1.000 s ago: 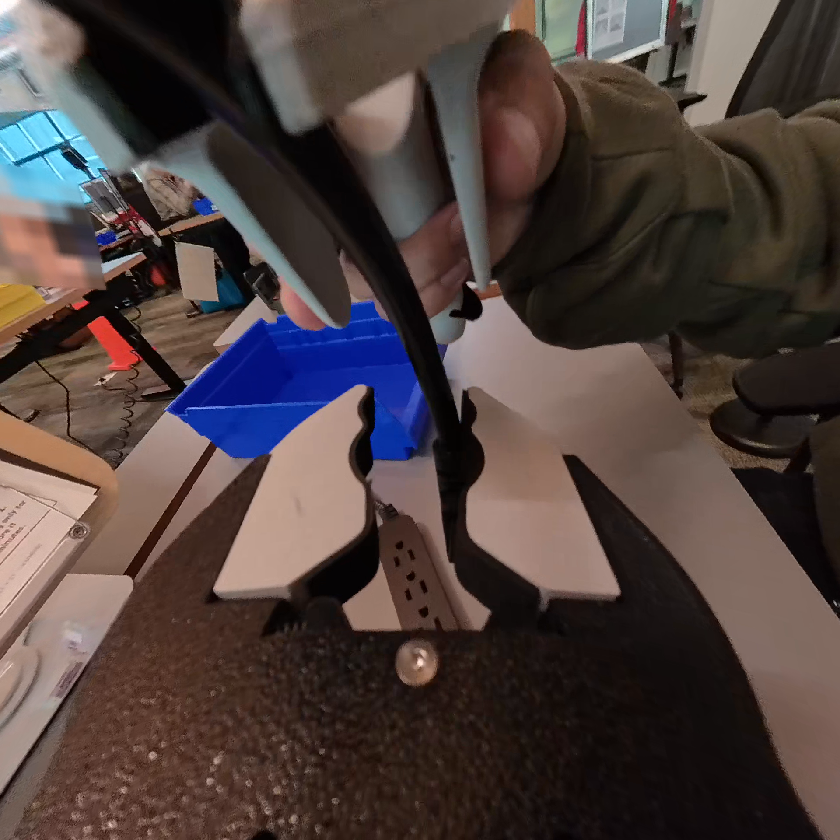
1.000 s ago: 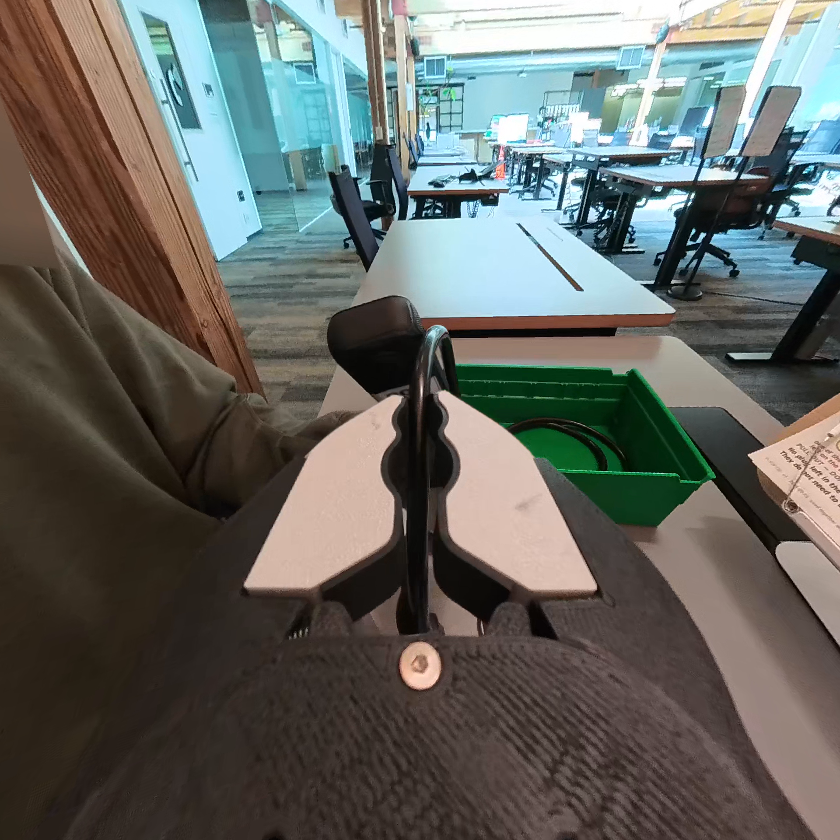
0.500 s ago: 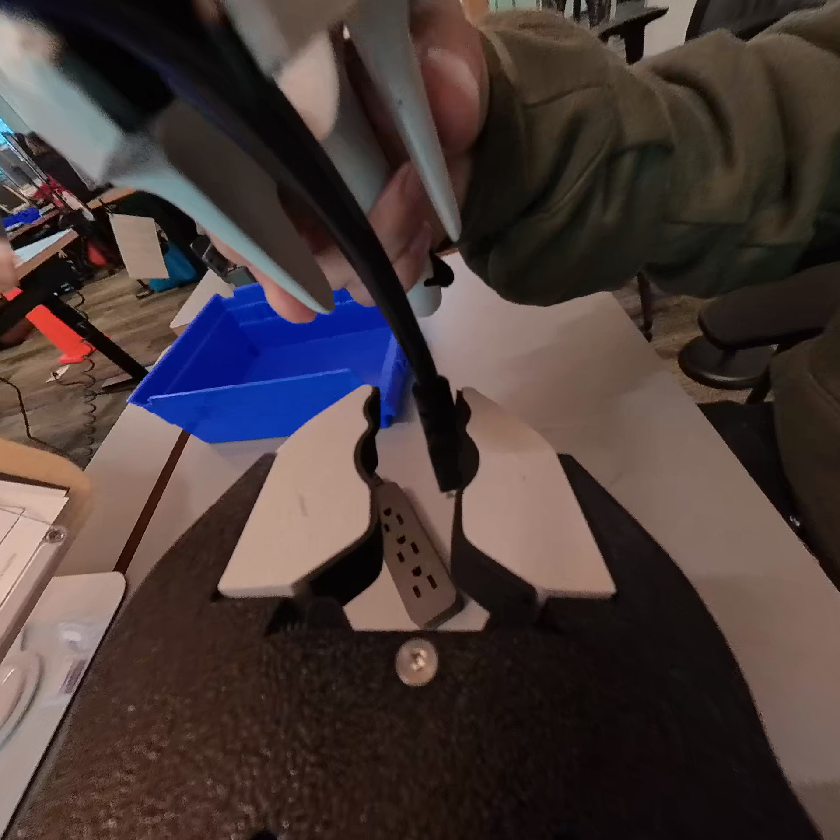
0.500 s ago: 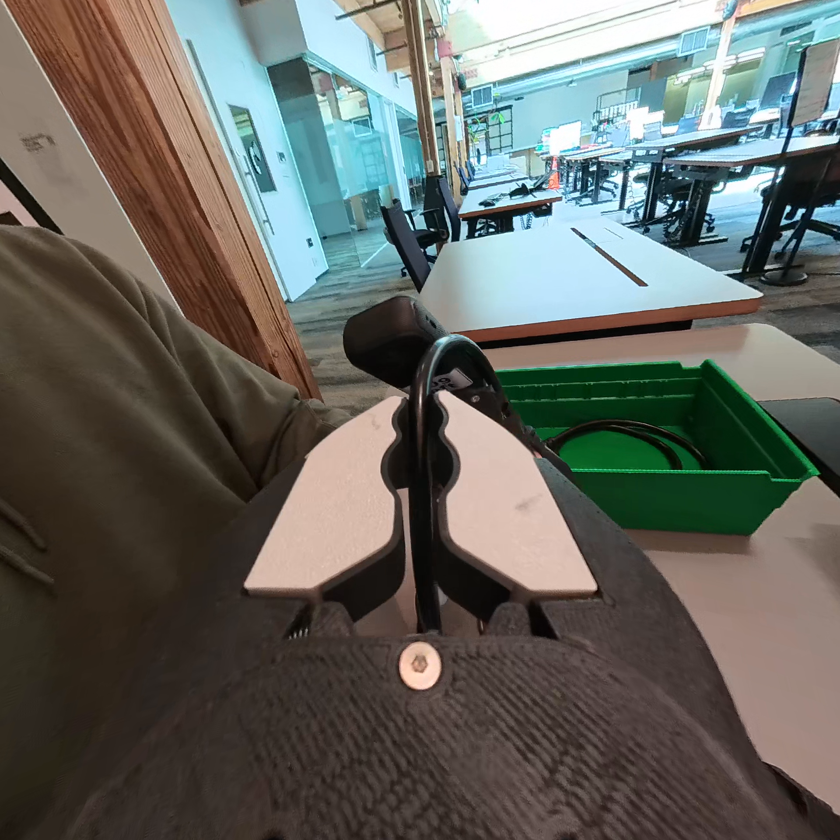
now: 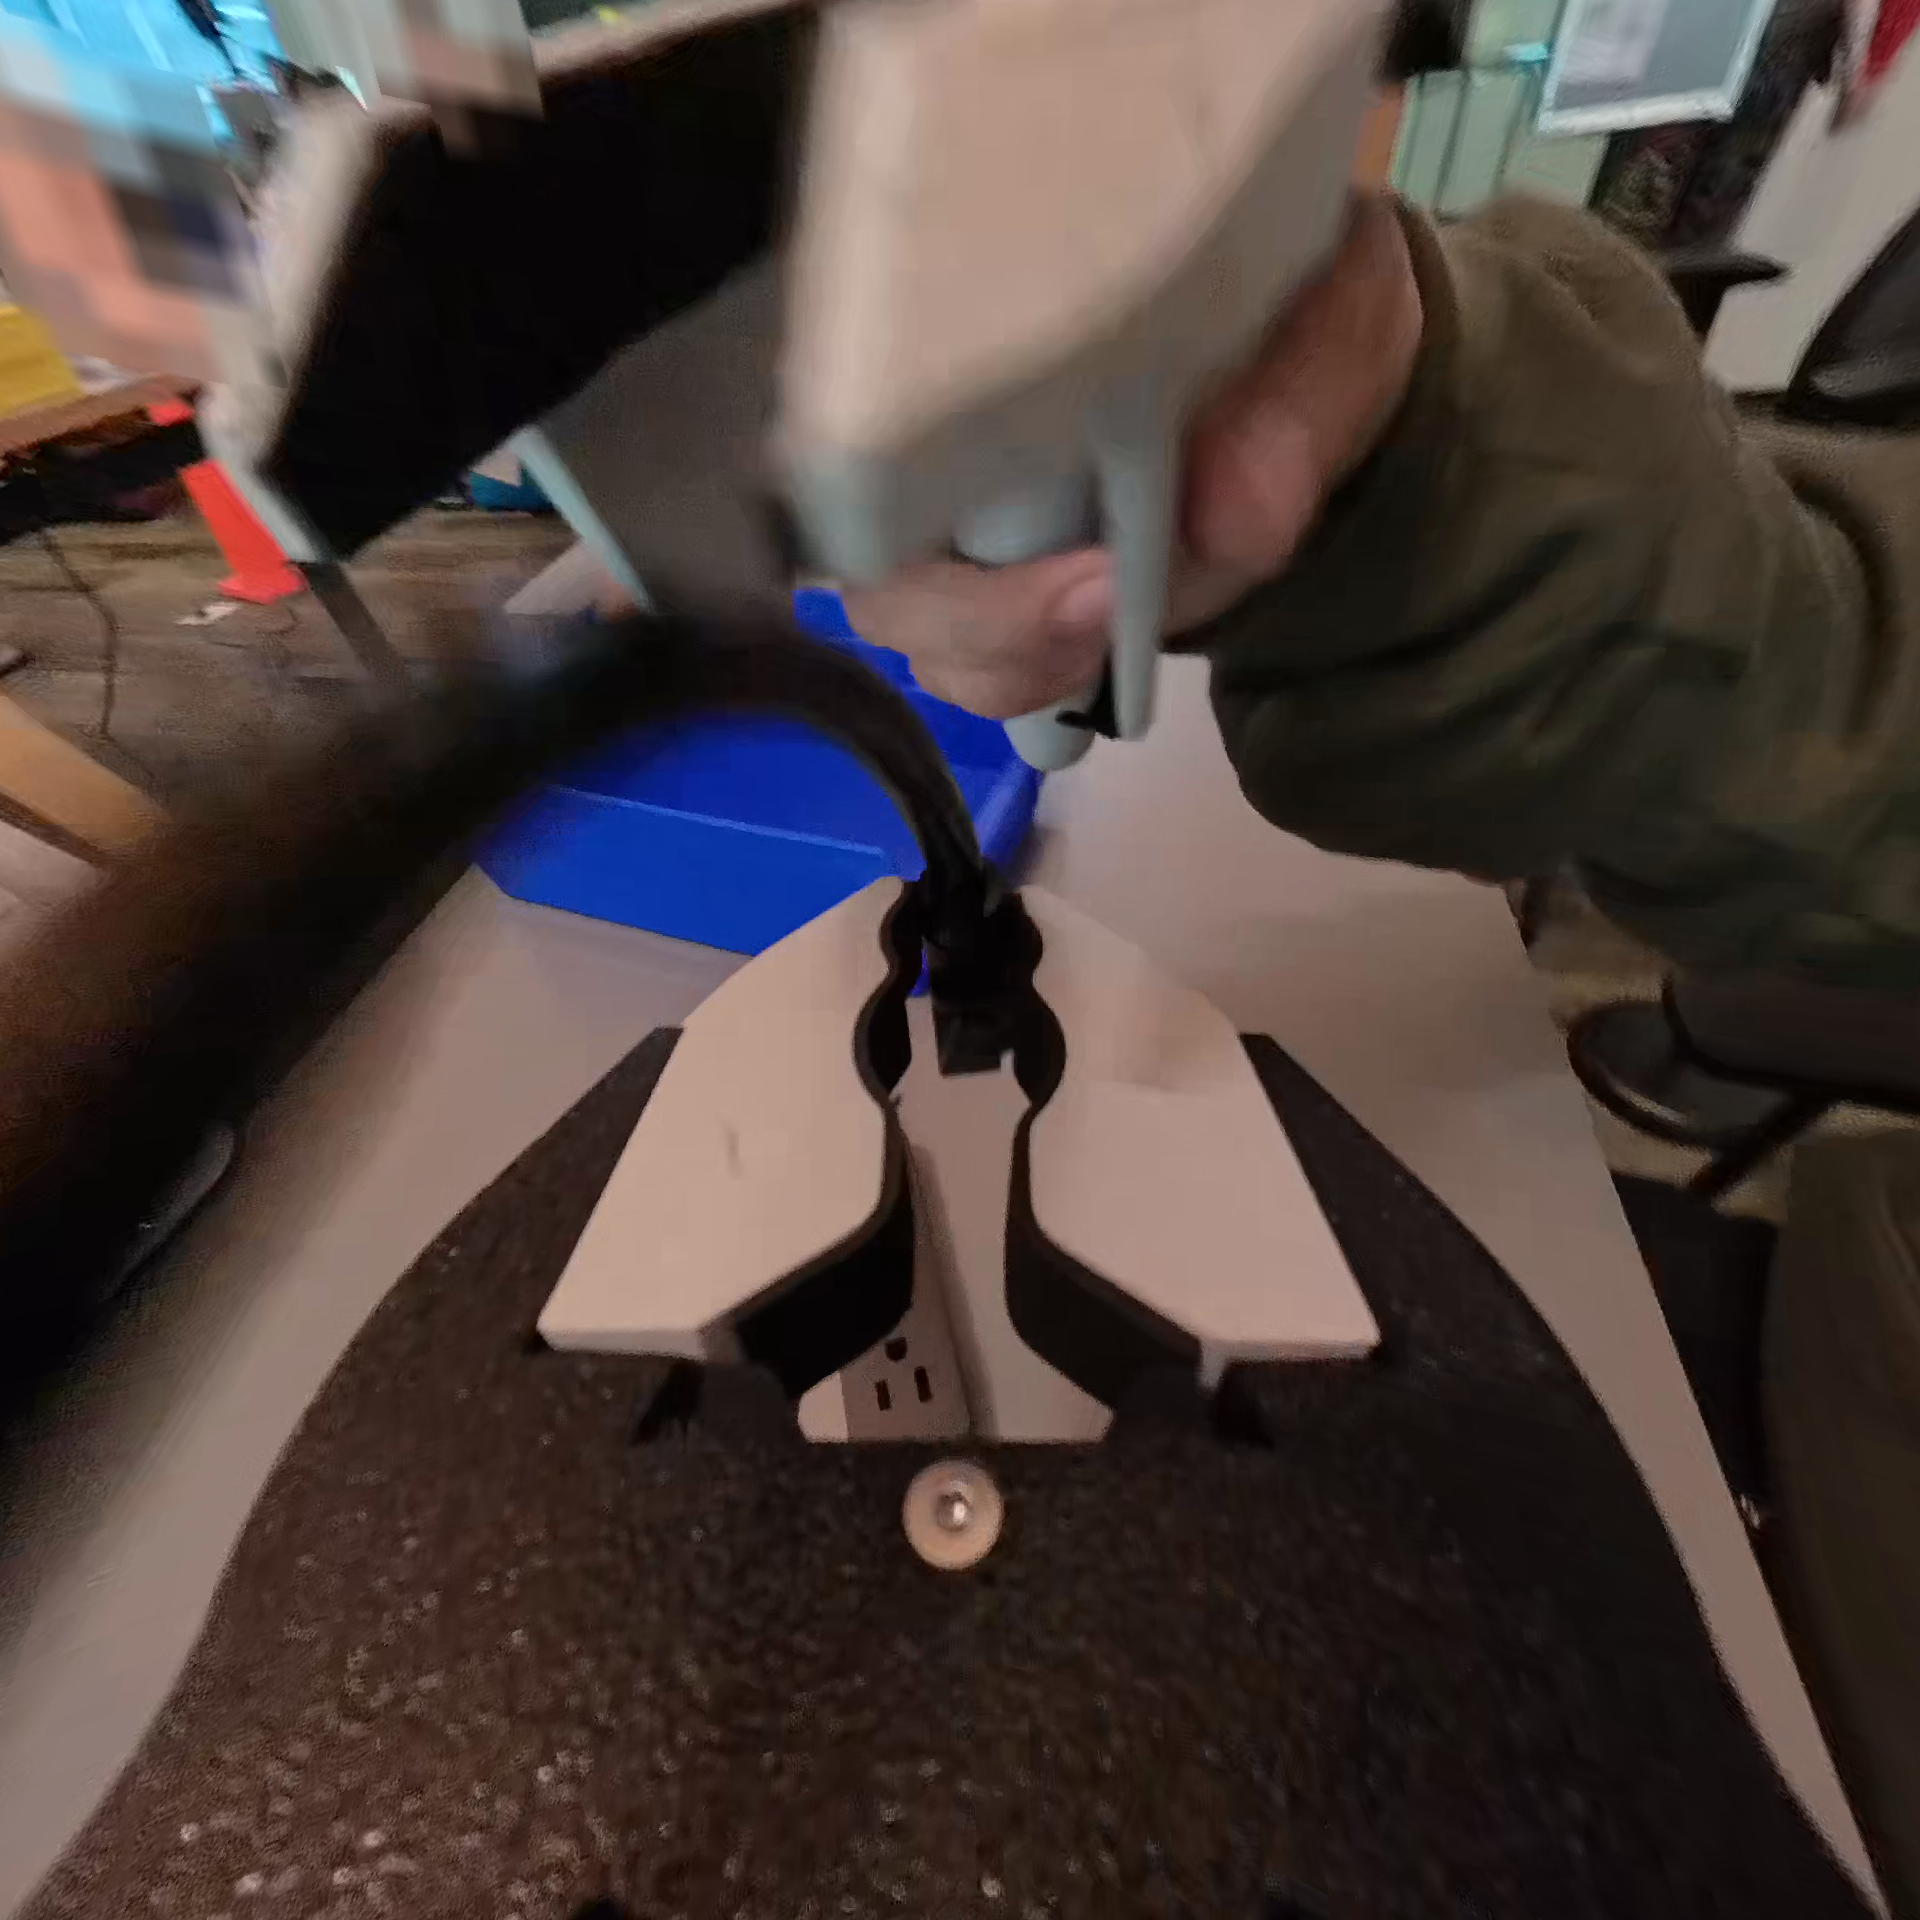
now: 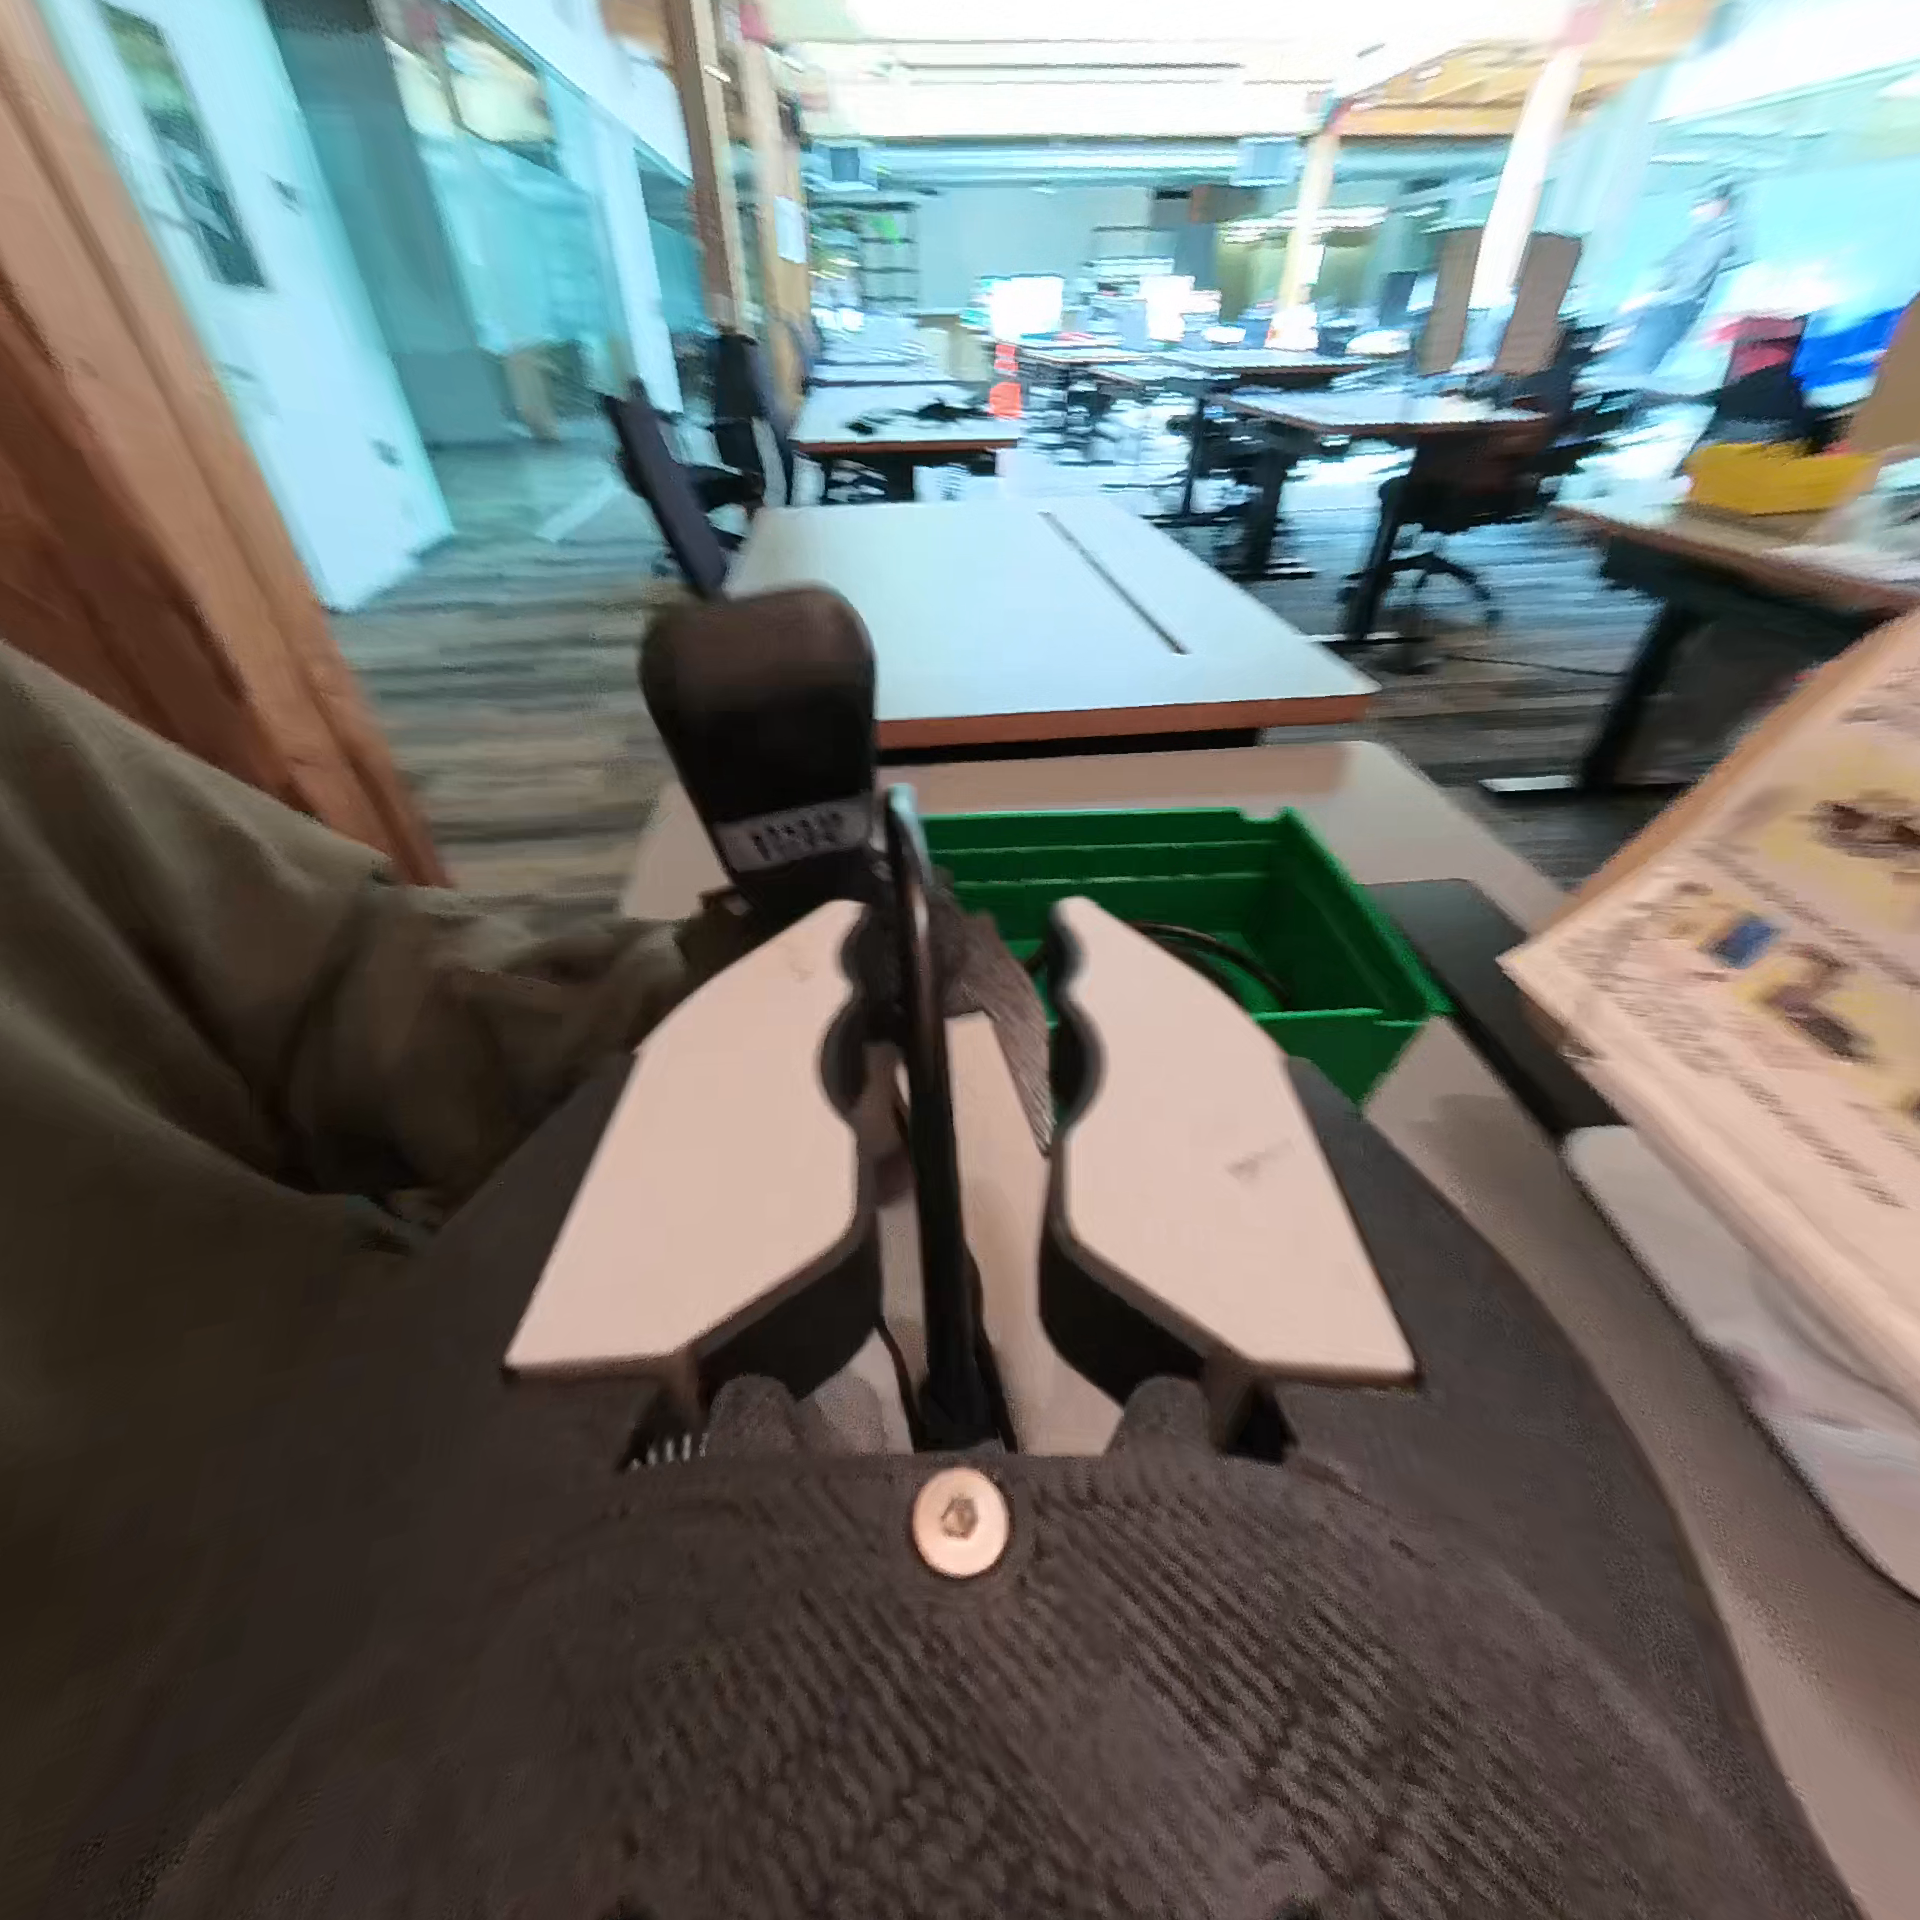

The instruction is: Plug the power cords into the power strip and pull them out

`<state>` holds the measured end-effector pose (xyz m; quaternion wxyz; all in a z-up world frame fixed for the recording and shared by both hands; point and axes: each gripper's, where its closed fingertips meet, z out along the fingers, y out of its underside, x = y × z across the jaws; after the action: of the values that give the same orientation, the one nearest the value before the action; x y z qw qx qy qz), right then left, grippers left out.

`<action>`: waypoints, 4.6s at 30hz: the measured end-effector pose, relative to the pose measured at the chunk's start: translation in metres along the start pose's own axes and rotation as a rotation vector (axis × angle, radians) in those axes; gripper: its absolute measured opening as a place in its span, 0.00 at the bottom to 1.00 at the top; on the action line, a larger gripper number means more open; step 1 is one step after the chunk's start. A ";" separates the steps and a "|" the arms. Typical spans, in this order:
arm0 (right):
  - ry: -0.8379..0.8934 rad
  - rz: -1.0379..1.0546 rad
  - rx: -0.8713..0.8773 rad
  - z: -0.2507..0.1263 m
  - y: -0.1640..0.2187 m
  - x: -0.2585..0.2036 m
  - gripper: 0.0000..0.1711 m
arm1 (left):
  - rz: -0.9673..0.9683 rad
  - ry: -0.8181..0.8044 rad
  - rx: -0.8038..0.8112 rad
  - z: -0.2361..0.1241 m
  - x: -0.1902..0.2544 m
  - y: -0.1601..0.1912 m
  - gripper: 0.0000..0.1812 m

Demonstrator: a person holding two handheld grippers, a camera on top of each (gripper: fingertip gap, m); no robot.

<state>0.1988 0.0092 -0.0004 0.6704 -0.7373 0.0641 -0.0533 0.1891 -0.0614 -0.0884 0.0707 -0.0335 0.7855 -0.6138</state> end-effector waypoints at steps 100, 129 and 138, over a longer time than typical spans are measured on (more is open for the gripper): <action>0.073 -0.187 -0.277 -0.027 0.123 -0.004 0.18 | 0.051 -0.018 -0.283 -0.040 0.001 0.020 0.14; -0.071 -0.273 -1.168 -0.054 0.271 0.051 0.30 | -0.036 -0.054 -0.425 -0.051 -0.015 0.098 0.14; -0.022 -0.173 -1.264 -0.043 0.290 0.040 0.26 | -0.031 -0.054 -0.488 -0.053 -0.019 0.114 0.14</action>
<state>0.2244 -0.0668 -0.2855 0.0996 -0.9936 0.0164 -0.0514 0.2033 0.0204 -0.1852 0.0719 -0.0781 0.9077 -0.4059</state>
